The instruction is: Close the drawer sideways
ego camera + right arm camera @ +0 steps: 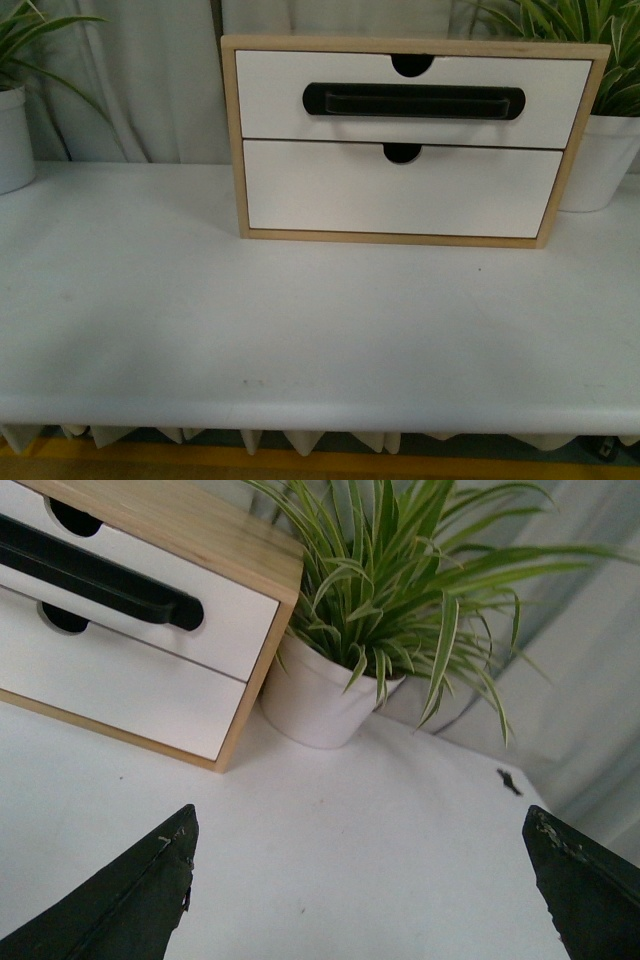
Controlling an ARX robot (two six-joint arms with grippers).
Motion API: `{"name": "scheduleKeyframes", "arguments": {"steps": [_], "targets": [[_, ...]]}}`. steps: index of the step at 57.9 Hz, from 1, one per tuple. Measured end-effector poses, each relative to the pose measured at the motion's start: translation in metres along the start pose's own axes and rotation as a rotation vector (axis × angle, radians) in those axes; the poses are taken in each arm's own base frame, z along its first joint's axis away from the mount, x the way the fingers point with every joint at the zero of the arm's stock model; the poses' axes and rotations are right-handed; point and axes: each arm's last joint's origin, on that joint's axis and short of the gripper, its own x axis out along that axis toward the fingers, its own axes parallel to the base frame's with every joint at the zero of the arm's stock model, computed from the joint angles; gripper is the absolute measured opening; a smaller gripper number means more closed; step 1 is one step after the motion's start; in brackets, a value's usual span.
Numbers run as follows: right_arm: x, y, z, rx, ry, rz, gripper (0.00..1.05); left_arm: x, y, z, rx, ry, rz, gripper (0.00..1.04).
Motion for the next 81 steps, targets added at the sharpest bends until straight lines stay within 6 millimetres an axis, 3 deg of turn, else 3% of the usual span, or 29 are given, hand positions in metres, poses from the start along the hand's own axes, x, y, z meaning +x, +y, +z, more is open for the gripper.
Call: {"name": "scheduleKeyframes", "arguments": {"steps": [10,21,27,33,38,46,50,81], "targets": [[-0.025,0.001,-0.014,0.153,0.009,-0.055,0.95,-0.028,0.009,-0.024,-0.253,0.144,0.034,0.98],[-0.026,0.001,-0.014,0.193,0.003,-0.059,0.95,-0.031,0.010,-0.025,-0.351,0.138,0.050,0.98],[-0.027,-0.001,-0.021,0.304,-0.030,0.051,0.80,-0.033,0.009,-0.033,-0.576,0.065,-0.068,0.81],[-0.028,-0.001,-0.036,0.365,-0.020,0.047,0.63,-0.036,0.006,-0.043,-0.767,0.075,-0.068,0.63],[-0.029,0.003,-0.046,0.390,-0.012,0.051,0.47,-0.038,0.001,-0.047,-0.825,0.075,-0.074,0.49],[-0.032,0.009,-0.060,0.401,-0.012,0.052,0.13,-0.043,-0.007,-0.054,-0.871,0.073,-0.072,0.15],[-0.037,0.010,-0.064,0.403,-0.003,0.054,0.02,-0.045,-0.009,-0.056,-0.879,0.073,-0.073,0.04],[-0.043,0.018,-0.082,0.404,-0.015,0.054,0.01,-0.059,-0.023,-0.067,-0.886,0.070,-0.071,0.04]]}}
